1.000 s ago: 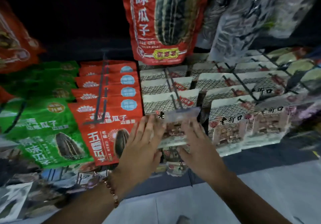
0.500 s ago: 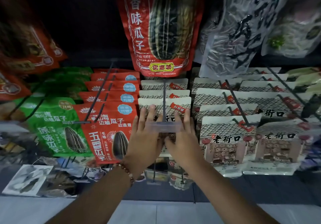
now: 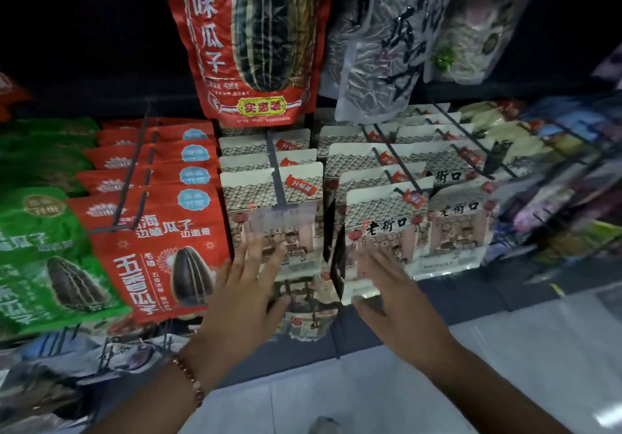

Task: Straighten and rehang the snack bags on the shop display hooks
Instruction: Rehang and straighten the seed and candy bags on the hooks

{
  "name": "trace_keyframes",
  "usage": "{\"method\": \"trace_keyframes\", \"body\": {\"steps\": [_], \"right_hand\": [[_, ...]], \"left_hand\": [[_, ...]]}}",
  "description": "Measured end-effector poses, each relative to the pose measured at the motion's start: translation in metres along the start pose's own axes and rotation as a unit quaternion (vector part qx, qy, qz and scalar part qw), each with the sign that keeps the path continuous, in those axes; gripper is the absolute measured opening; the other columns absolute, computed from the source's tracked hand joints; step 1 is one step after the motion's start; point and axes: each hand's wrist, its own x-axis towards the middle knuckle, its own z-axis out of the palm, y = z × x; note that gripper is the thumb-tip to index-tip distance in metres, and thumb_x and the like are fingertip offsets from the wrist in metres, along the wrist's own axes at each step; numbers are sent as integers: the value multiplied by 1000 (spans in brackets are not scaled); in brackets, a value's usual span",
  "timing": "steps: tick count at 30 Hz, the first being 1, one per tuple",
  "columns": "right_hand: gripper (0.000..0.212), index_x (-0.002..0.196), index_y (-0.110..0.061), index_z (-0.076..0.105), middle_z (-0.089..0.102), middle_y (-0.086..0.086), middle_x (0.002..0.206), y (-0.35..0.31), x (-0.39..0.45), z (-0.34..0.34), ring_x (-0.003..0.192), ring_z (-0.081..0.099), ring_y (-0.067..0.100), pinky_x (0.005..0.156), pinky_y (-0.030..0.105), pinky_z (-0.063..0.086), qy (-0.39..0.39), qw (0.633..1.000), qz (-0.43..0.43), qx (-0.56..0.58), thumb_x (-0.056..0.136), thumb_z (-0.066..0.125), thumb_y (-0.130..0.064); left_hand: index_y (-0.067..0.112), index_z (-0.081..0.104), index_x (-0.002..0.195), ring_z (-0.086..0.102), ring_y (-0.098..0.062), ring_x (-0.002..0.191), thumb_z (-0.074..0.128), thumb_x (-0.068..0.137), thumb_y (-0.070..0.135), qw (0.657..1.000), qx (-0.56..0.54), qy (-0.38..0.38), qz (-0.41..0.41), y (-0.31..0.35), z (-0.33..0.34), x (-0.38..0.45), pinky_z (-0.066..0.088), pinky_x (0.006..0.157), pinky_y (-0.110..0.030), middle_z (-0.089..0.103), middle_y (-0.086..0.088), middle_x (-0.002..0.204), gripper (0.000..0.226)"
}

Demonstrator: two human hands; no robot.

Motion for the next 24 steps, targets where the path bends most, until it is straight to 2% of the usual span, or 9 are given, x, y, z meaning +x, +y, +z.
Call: {"method": "trace_keyframes", "body": {"steps": [2, 4, 7, 10, 14, 18, 21, 24], "right_hand": [[66, 151, -39, 24, 9, -19, 158, 14, -8, -11, 144, 18, 3, 114, 34, 31, 20, 999, 44, -7, 95, 59, -30], [69, 152, -37, 25, 7, -15, 162, 27, -12, -21, 142, 32, 16, 105, 42, 41, 34, 996, 87, 1, 93, 61, -30], [72, 153, -37, 19, 1, -14, 162, 49, -9, -35, 145, 27, 21, 108, 47, 38, 52, 993, 104, -11, 93, 60, -33], [73, 153, -36, 17, -4, -19, 158, 64, 5, -49, 151, 5, 17, 114, 47, 32, 73, 993, 91, -16, 94, 60, -33], [73, 153, -38, 18, -5, -13, 161, 79, 27, -56, 151, -2, 16, 117, 50, 25, 85, 996, 18, 22, 94, 59, -27], [79, 152, -45, 11, -17, -15, 161, 99, 49, -53, 149, -4, 17, 118, 56, 18, 74, 997, 1, 12, 91, 60, -32], [78, 153, -42, 11, -27, -12, 158, 112, 64, -51, 148, 3, 19, 119, 57, 9, 63, 998, -13, -14, 92, 58, -34], [77, 153, -41, 12, -27, -14, 158, 119, 84, -55, 144, 21, 27, 113, 50, 25, 68, 997, -29, -17, 92, 58, -32]], "left_hand": [[26, 20, 155, 14, -37, 149, 44, 94, 52, 999, -12, 8, 46, 18, -3, 4, 21, 117, -52, 13, -13, 163, 71], [24, 26, 153, 21, -37, 148, 54, 93, 45, 996, -22, 22, 86, 40, -6, 6, 18, 116, -49, 23, -12, 161, 70], [23, 30, 151, 29, -36, 145, 59, 89, 40, 990, -27, 47, 129, 70, -10, 15, 27, 112, -50, 27, -10, 160, 71], [23, 28, 152, 20, -38, 148, 59, 87, 39, 987, -10, 72, 142, 96, -7, 32, 29, 114, -56, 17, -10, 163, 73], [27, 19, 156, 5, -45, 148, 61, 87, 43, 993, 35, 74, 80, 133, 0, 63, 10, 116, -67, 4, -15, 164, 82], [24, 18, 156, 5, -54, 145, 69, 77, 60, 993, 101, 49, -24, 162, 15, 89, 8, 110, -75, 7, -23, 162, 101], [26, 15, 157, -1, -55, 145, 81, 64, 60, 987, 134, 24, -88, 171, 27, 106, -11, 112, -71, -3, -25, 162, 119], [31, 16, 156, -2, -53, 145, 89, 59, 48, 982, 136, 5, -133, 176, 27, 126, -28, 109, -60, -15, -22, 162, 123]]}}
